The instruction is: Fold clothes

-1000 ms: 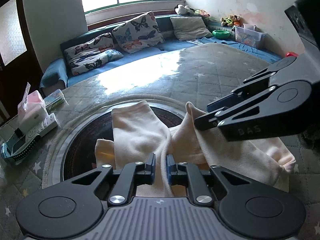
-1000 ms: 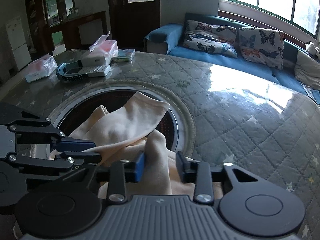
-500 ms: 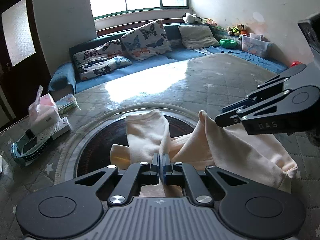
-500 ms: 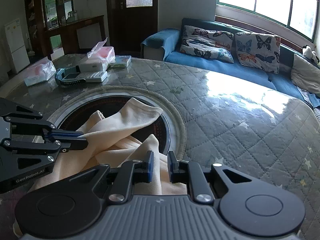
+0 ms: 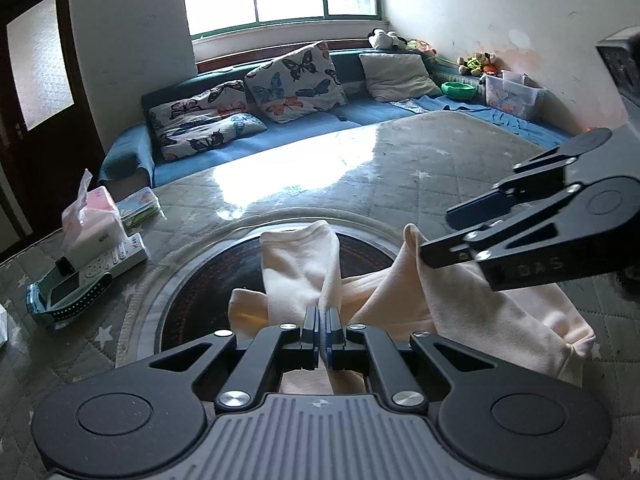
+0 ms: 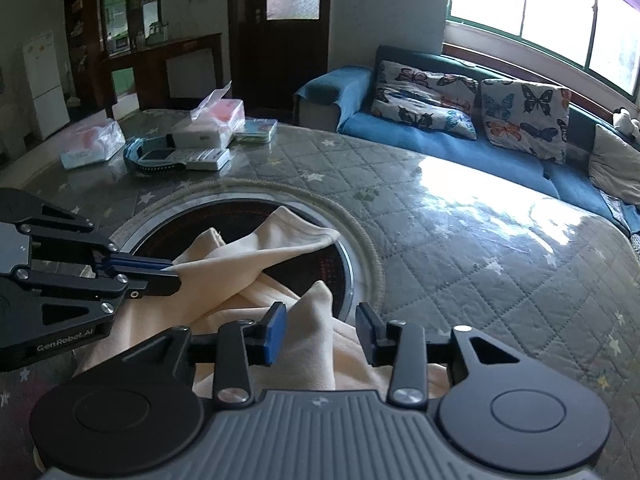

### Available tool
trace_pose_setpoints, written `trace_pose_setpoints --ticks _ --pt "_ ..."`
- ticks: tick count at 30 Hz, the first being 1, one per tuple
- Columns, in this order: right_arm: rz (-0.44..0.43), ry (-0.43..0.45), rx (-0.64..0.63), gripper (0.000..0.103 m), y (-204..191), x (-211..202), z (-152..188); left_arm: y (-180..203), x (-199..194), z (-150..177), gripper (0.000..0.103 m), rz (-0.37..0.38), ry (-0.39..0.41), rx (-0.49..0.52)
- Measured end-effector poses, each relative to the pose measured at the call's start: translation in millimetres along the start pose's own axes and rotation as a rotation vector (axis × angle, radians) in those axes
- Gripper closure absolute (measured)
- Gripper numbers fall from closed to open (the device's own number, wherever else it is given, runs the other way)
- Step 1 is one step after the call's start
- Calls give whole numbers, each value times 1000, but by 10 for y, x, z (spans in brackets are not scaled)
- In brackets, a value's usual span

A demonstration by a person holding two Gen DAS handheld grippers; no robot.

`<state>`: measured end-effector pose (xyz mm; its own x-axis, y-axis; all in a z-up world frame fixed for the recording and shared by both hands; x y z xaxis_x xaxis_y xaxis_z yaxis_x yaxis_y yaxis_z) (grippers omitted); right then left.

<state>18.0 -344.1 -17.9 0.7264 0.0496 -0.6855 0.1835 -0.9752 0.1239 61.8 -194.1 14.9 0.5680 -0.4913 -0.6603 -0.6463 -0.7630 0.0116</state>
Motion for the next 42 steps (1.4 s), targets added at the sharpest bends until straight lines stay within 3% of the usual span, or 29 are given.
trace_pose_setpoints --ticks 7,13,20,31,42 --pt "-28 -41 37 64 -26 229 2 84 88 -54 96 16 -16 28" --pt "-34 -58 39 90 -43 279 68 188 221 -74 95 28 -43 69" --pt "21 10 52 95 106 19 57 160 163 -53 100 -11 -12 85" --pt "159 95 109 95 558 -587 258 -235 -468 52 101 -111 82 -27" --pt "259 138 164 95 813 -1231 735 -668 -1359 690 101 -180 129 -181"
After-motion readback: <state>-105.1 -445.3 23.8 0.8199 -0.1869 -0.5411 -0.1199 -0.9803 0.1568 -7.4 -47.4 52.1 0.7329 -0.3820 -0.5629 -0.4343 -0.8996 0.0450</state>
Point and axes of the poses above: each gripper's, at about its wrist camera, not at the fingertips, and x roughly the way its jaws point, y to its right, z to its underside, the point moved 6 cm from there along x, roughly the way its jaws point, and after that the axes turned 8 degrees about z, right-handed, at the moved point
